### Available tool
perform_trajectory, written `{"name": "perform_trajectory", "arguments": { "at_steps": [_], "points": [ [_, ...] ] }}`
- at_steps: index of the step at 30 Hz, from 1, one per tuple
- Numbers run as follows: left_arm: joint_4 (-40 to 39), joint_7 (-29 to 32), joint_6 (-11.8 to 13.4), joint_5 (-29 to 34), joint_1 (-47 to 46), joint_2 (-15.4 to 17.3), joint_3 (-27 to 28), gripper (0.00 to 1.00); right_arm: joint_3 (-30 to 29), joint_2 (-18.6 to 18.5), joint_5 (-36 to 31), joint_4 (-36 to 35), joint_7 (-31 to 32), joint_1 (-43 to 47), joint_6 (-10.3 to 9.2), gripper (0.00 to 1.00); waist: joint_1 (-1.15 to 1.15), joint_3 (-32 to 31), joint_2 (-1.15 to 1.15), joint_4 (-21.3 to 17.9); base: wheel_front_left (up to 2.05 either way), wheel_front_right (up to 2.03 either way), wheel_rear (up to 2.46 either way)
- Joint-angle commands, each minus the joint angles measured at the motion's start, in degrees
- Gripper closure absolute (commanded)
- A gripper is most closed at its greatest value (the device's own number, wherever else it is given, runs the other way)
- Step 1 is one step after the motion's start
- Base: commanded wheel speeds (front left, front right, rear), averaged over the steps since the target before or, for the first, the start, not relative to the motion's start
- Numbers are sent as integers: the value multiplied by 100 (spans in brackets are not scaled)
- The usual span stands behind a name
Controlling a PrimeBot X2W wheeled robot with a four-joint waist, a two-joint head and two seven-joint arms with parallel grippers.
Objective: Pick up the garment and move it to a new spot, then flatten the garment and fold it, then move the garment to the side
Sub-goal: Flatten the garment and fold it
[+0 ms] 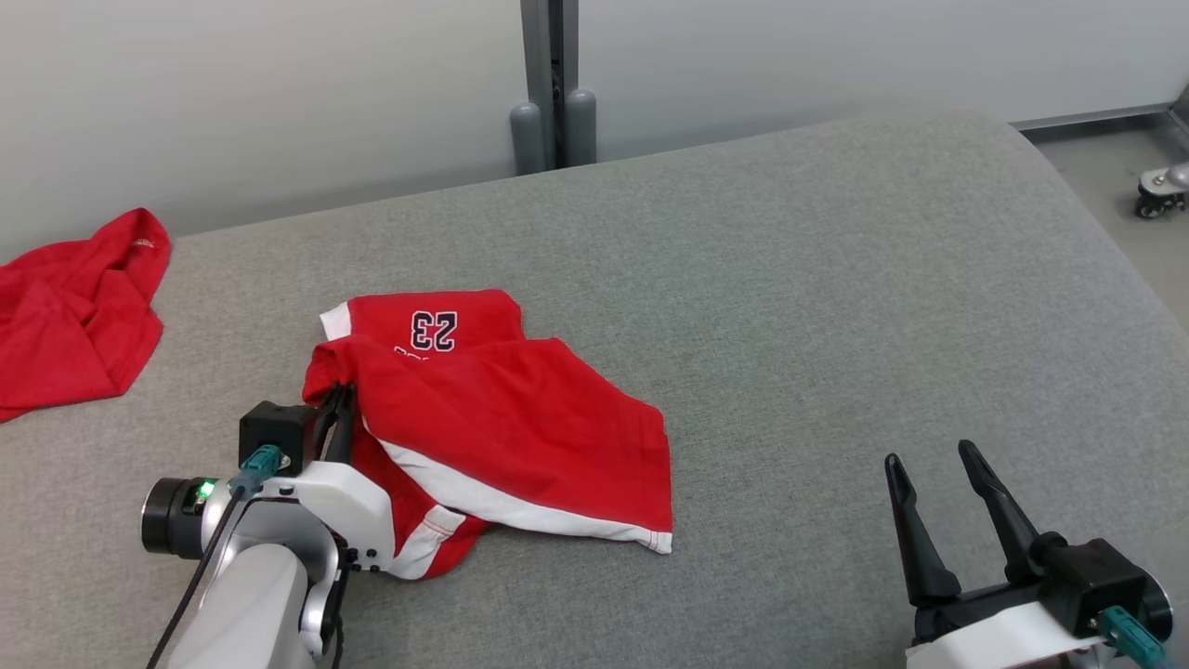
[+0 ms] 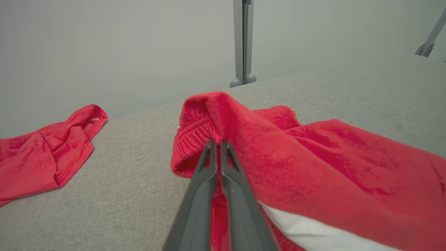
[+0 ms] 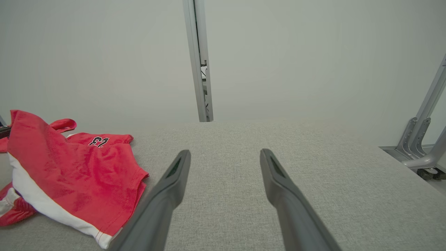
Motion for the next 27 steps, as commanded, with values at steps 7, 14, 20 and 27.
{"name": "perform_trajectory", "arguments": {
  "at_steps": [7,14,20,27],
  "points": [
    [1287,-269,-19,-171,-585,-86,121,100,97,-35,27,20,-11,-111,1,0,0,196,0,-222,0,0,0],
    [1941,-589,-44,-294,-814,-192,198,0,85,-37,25,70,-11,-53,1,0,0,100,0,-134,0,0,0],
    [1800,-728,-195,-362,-584,-327,211,0,27,-36,-10,99,-11,65,1,0,0,-122,0,141,0,0,0],
    [424,-725,-190,-164,368,-459,278,0,125,-34,-54,297,-11,218,1,0,0,-423,0,720,0,0,0]
  ]
}}
